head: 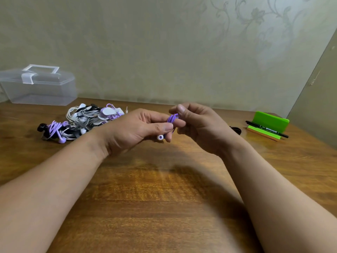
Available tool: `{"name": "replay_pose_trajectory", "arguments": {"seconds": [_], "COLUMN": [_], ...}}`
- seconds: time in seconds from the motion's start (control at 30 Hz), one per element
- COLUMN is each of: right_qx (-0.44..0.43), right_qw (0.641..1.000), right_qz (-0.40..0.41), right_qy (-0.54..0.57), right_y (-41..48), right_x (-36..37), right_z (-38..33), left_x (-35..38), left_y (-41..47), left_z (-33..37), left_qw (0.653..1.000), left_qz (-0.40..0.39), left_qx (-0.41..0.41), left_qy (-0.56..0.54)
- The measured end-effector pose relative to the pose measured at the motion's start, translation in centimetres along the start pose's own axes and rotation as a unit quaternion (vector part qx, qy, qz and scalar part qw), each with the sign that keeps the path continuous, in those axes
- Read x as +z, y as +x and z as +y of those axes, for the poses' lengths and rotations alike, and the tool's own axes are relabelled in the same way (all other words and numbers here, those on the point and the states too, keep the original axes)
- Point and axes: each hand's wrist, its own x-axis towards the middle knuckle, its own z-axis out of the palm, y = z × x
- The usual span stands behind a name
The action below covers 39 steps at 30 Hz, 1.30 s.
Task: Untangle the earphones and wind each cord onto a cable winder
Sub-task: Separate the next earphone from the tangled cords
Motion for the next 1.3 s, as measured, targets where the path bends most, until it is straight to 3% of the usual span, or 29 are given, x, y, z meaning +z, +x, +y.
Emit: {"name": "replay_pose_trajectory", "arguments": {"seconds": [0.2,0.33,0.47,0.6,0.67,0.7,0.77,0.8,0.87,0.93,1.13,1.3], "right_qx": [0.044,0.075,0.14,0.142,0.102,0.081,0.063,0.09,0.178,0.239,0.191,0.246], "right_qw": [0.998,0.993,0.986,0.989,0.984,0.96,0.837,0.778,0.73,0.722,0.722,0.74], "right_qz": [0.029,0.081,0.066,0.042,0.119,0.185,0.312,0.34,0.319,0.264,0.29,0.225], "right_qy": [0.028,0.029,0.064,0.015,-0.088,-0.195,-0.444,-0.52,-0.577,-0.594,-0.599,-0.584], "right_y": [0.5,0.7,0.6,0.4,0.4,0.3,0.1,-0.1,-0.3,-0.3,0.3,0.2], "right_x": [0.4,0.5,0.1,-0.2,-1.8,-3.2,-6.6,-8.1,-9.6,-9.9,-9.2,-8.9], "right_z": [1.3,1.6,1.8,1.2,0.3,0.1,0.6,1.1,1.9,2.4,2.3,1.6], "left_x": [0.1,0.6,0.7,0.5,0.4,0.4,0.3,0.3,0.2,0.3,0.4,0.3], "left_y": [0.4,0.6,0.8,0.9,0.9,0.9,0.8,0.8,0.5,0.4,0.3,0.6], "left_z": [-0.2,-0.6,-0.8,-1.0,-1.1,-1.1,-0.9,-0.7,-0.6,-0.3,0.1,-0.1], "left_qw": [0.997,0.997,0.995,0.995,0.994,0.992,0.986,0.981,0.97,0.965,0.961,0.957], "left_qz": [0.058,0.071,0.091,0.099,0.1,0.101,0.093,0.087,0.075,0.077,0.075,0.079], "left_qx": [0.026,0.018,0.023,0.026,0.026,0.023,0.009,0.004,-0.01,-0.025,-0.04,-0.051], "left_qy": [0.04,0.006,0.027,-0.01,-0.039,-0.067,-0.137,-0.172,-0.231,-0.249,-0.262,-0.275]}}
